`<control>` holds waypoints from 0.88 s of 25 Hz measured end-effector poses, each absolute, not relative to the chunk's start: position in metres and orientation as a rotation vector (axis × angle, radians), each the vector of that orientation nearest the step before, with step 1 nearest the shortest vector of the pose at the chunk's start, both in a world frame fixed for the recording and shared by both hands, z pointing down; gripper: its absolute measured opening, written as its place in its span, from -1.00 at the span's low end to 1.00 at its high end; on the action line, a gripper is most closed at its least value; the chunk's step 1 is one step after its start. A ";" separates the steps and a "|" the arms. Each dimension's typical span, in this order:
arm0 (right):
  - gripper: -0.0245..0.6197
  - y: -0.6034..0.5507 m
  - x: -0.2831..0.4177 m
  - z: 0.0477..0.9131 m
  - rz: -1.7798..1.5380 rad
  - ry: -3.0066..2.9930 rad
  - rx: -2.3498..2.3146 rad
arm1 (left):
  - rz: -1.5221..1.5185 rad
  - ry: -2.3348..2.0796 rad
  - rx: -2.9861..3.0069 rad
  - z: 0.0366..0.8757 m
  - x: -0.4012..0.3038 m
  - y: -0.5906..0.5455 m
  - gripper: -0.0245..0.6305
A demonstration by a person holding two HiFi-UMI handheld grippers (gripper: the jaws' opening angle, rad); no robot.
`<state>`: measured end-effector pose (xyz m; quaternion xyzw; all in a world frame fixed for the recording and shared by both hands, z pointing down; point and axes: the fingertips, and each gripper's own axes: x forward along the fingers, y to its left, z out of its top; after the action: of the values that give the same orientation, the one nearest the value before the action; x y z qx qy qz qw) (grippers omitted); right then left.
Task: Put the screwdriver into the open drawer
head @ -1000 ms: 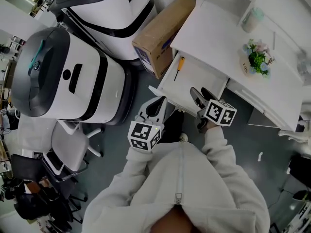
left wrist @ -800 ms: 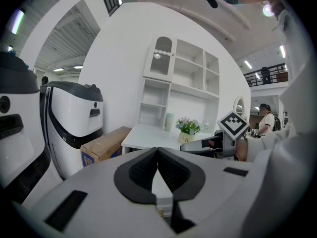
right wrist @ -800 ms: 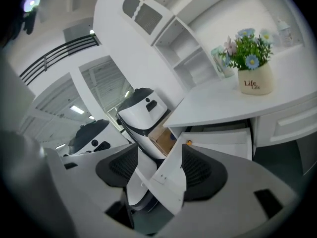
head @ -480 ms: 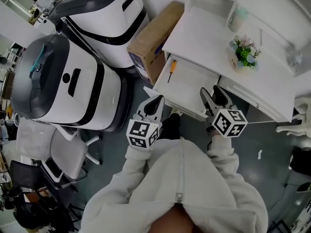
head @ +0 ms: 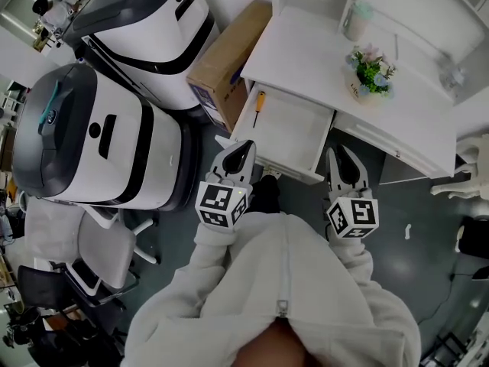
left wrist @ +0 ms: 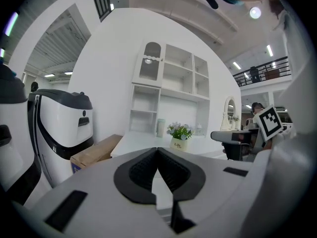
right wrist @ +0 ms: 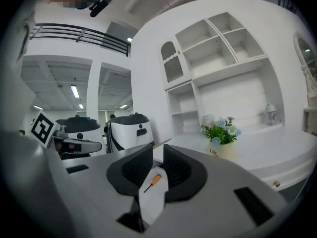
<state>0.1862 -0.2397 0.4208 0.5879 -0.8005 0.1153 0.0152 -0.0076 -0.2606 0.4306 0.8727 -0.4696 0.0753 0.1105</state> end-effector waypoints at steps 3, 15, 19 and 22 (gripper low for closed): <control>-0.72 -0.232 0.184 0.424 0.327 -2.492 1.816 | 0.229 -1.358 2.581 0.430 -0.002 -0.260 -0.87; -0.81 -0.235 0.183 0.436 0.346 -2.448 1.770 | 0.239 -1.326 2.606 0.432 0.011 -0.259 -0.87; -0.81 -0.237 0.180 0.437 0.363 -2.457 1.756 | 0.241 -1.332 2.598 0.432 0.009 -0.259 -0.87; -0.81 -0.238 0.180 0.438 0.375 -2.459 1.755 | 0.239 -1.331 2.599 0.432 0.010 -0.258 -0.87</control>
<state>0.1802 -0.2379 0.4382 0.5759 -0.8068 0.1229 0.0486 0.0100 -0.2580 0.4320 0.8821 -0.4518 0.0812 0.1055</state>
